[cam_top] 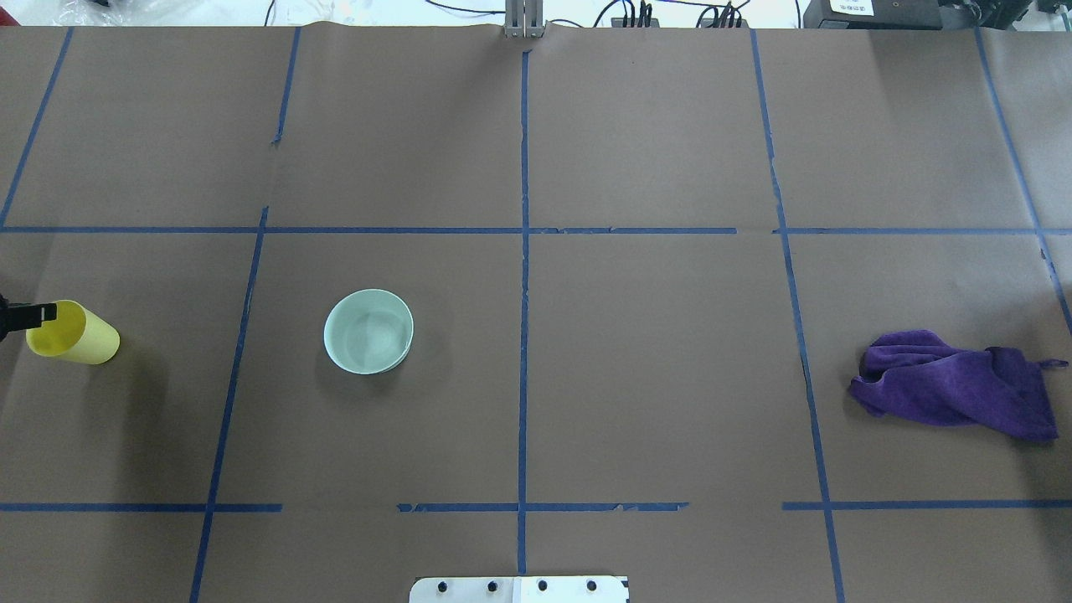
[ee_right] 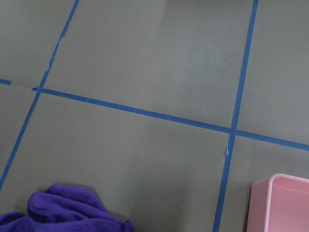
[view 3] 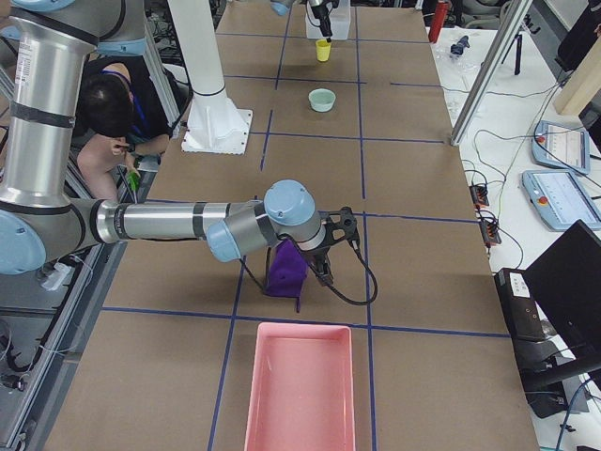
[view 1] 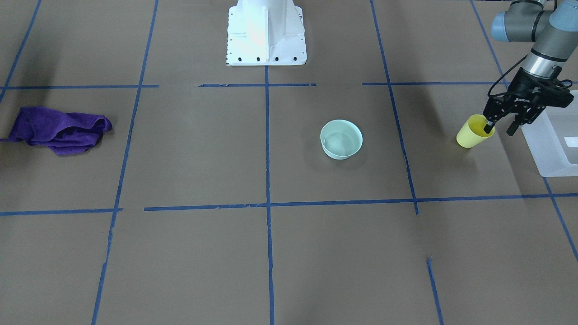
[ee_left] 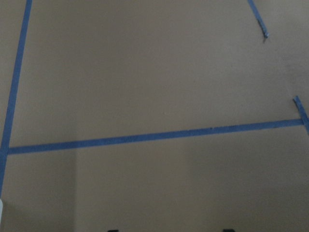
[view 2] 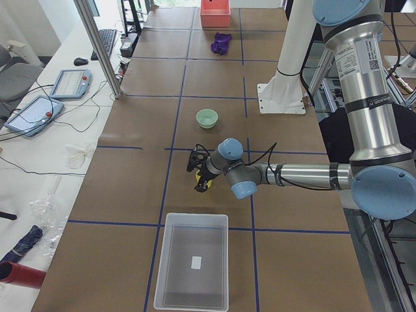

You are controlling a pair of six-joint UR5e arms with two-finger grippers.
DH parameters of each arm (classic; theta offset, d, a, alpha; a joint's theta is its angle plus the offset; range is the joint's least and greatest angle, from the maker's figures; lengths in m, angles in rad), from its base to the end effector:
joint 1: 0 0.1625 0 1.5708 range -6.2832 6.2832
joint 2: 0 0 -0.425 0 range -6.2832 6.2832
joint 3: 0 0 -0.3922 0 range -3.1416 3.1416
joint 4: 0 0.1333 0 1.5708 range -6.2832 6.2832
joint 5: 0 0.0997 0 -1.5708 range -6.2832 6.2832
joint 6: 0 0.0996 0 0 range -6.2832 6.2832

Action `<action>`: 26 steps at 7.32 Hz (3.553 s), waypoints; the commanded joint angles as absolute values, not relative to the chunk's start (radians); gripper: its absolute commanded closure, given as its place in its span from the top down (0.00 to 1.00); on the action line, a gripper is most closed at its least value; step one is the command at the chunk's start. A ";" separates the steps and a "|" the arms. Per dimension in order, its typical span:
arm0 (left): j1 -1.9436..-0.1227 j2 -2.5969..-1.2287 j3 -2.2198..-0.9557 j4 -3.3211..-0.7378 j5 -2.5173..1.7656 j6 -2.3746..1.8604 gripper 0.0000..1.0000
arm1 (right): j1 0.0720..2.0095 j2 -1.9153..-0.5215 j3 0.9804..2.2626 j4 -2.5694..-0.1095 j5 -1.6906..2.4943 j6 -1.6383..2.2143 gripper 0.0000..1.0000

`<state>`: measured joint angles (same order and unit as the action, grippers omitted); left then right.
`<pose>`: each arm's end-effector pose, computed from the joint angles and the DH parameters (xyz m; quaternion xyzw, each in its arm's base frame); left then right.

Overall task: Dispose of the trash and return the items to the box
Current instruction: 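Grasp the yellow cup with the left gripper, then carry the yellow cup off the table and drop it into the clear bin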

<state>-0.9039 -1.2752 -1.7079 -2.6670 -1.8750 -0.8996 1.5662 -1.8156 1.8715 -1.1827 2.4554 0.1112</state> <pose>0.1655 -0.3776 0.6068 0.2211 0.4109 -0.0344 0.8838 0.0544 -0.4060 0.5671 0.1745 -0.4283 -0.0471 0.8854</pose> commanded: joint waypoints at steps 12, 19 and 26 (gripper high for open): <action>-1.484 -1.334 -1.749 -2.224 -2.283 -0.041 0.00 | 1.566 -1.832 1.870 -1.181 2.456 0.110 1.00; -1.501 -1.491 -1.293 -2.561 -2.186 -0.084 0.00 | 1.566 -1.832 1.870 -1.181 2.454 0.109 1.00; -1.447 -1.477 -1.290 -2.591 -2.261 -0.071 1.00 | 1.566 -1.832 1.871 -1.181 2.454 0.112 1.00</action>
<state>-1.4482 -1.4791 -1.2885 -2.5822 -2.2613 -0.0784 1.5662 -1.8316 1.8710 -1.1799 2.4542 0.1102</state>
